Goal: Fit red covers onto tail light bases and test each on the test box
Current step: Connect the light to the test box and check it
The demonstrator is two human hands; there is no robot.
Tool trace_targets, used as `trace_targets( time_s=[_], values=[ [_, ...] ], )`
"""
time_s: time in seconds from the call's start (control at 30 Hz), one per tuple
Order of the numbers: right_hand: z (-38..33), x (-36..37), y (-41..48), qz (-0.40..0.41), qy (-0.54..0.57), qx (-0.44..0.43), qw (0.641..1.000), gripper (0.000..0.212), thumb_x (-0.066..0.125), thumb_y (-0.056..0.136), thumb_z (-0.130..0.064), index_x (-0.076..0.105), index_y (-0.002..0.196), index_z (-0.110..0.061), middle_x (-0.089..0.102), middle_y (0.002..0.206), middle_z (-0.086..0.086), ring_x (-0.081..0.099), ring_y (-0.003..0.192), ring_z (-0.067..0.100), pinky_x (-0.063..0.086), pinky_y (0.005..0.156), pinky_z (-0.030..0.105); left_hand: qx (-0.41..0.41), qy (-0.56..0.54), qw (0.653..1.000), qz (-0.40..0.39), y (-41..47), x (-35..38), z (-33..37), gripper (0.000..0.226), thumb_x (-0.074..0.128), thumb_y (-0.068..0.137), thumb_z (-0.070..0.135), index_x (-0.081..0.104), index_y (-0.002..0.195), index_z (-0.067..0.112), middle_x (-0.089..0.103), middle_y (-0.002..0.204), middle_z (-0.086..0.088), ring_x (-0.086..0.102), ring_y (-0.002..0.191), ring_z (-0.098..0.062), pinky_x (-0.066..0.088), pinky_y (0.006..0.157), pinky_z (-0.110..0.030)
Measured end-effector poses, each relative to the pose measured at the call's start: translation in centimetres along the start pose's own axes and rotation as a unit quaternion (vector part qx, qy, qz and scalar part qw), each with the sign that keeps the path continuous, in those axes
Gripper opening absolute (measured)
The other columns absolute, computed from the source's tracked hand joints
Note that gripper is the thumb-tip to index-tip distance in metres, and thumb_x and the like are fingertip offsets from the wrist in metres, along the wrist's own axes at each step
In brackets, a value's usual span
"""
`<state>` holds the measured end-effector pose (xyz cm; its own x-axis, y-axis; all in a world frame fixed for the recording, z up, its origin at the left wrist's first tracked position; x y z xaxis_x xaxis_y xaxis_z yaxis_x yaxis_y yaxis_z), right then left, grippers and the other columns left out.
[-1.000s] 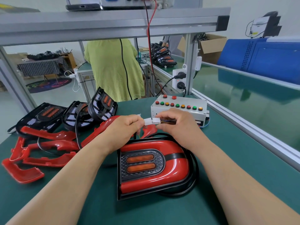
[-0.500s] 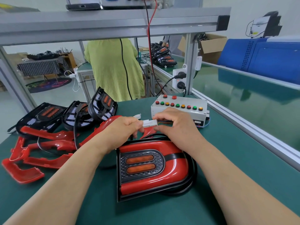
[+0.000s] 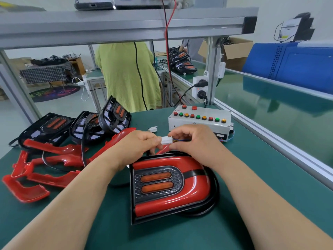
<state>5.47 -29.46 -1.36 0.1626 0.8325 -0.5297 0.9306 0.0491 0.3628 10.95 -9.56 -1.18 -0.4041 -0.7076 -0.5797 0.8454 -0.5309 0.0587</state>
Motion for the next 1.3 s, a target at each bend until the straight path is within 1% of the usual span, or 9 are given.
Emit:
trace_targets(
  time_s=[0.13,0.37,0.53,0.67,0.8,0.9,1.07,1.17,1.3],
  values=[
    [0.3,-0.2,0.1,0.023,0.019,0.014,0.999,0.016,0.081,0.079,-0.012,0.074,0.089,-0.023,0.071,0.08,-0.013,0.061,0.072,-0.008,0.044,0.071,0.005,0.006,-0.089,0.995,0.047,0.1,0.0,-0.5,0.009,0.066,0.094,0.019,0.074,0.096,0.022,0.076,0.081,0.002,0.065,0.075,-0.004,0.047,0.072,-0.012],
    [0.4,0.2,-0.1,0.05,0.052,0.032,0.997,0.01,0.082,0.077,-0.018,0.076,0.079,-0.025,0.073,0.072,-0.008,0.059,0.064,-0.006,0.043,0.064,0.006,-0.015,-0.157,0.984,0.077,0.2,-0.3,-1.3,0.008,0.077,0.08,0.017,0.08,0.084,0.023,0.077,0.082,-0.006,0.071,0.077,-0.007,0.047,0.072,-0.015],
    [0.4,0.4,0.2,0.055,0.055,0.051,0.996,0.011,0.082,0.078,-0.023,0.075,0.077,-0.031,0.073,0.074,-0.007,0.058,0.063,-0.005,0.044,0.063,0.007,-0.032,-0.183,0.979,0.082,0.2,0.2,-1.3,0.007,0.079,0.076,0.014,0.08,0.077,0.021,0.077,0.082,-0.011,0.07,0.078,-0.017,0.054,0.084,-0.033],
    [0.8,0.2,0.3,0.035,0.038,0.065,0.997,0.007,0.08,0.08,-0.022,0.077,0.083,-0.028,0.068,0.068,-0.015,0.057,0.063,-0.009,0.04,0.061,0.005,-0.035,-0.197,0.976,0.082,0.2,0.6,-1.1,0.005,0.076,0.081,0.008,0.077,0.08,0.013,0.077,0.082,-0.011,0.071,0.075,-0.012,0.055,0.074,-0.02],
    [0.6,0.0,0.3,-0.004,-0.006,0.064,0.998,0.026,0.068,0.091,-0.032,0.071,0.116,-0.025,0.069,0.109,-0.017,0.06,0.097,-0.011,0.04,0.086,0.007,-0.049,-0.209,0.973,0.084,0.2,0.9,-1.3,0.006,0.072,0.086,0.007,0.074,0.087,0.012,0.077,0.081,-0.007,0.07,0.072,-0.008,0.053,0.066,-0.014],
    [0.5,-0.3,1.8,0.02,-0.101,0.062,0.993,0.036,0.048,0.101,-0.035,0.06,0.131,-0.02,0.056,0.138,-0.004,0.046,0.128,0.01,0.032,0.098,0.021,-0.07,-0.243,0.964,0.075,0.2,1.1,-1.7,0.009,0.066,0.09,0.003,0.071,0.091,0.01,0.077,0.078,-0.004,0.072,0.07,-0.006,0.052,0.06,-0.012],
    [1.7,-0.4,4.8,-0.07,-0.338,0.099,0.933,0.037,0.039,0.103,-0.04,0.064,0.102,-0.014,0.032,0.153,0.007,0.03,0.137,0.031,0.031,0.112,0.045,-0.078,-0.274,0.957,0.059,0.2,0.9,-1.9,0.009,0.063,0.092,0.001,0.07,0.094,0.007,0.076,0.078,-0.007,0.073,0.072,-0.01,0.054,0.06,-0.015],
    [2.3,0.0,5.8,-0.121,-0.375,0.102,0.913,0.042,0.038,0.102,-0.048,0.06,0.08,-0.019,0.016,0.162,0.008,0.029,0.135,0.035,0.027,0.111,0.041,-0.074,-0.281,0.955,0.059,0.2,0.9,-1.9,0.009,0.063,0.092,0.0,0.07,0.094,0.005,0.076,0.076,-0.006,0.073,0.07,-0.01,0.053,0.059,-0.015],
    [2.9,0.4,6.6,-0.14,-0.385,0.089,0.908,0.043,0.039,0.101,-0.05,0.057,0.077,-0.019,0.009,0.164,0.002,0.027,0.136,0.032,0.029,0.109,0.042,-0.069,-0.278,0.956,0.058,0.1,1.0,-2.0,0.009,0.063,0.092,0.0,0.07,0.094,0.004,0.075,0.077,-0.007,0.072,0.07,-0.01,0.052,0.059,-0.014]
  ],
)
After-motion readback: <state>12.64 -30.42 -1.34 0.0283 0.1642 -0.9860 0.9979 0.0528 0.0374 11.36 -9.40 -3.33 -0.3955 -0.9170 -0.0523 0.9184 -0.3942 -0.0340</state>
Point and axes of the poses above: each hand's wrist, its own y-axis towards the middle knuckle, its own x-axis out of the palm, z = x × y, the point moved 1 cm from there along y, towards the middle knuckle
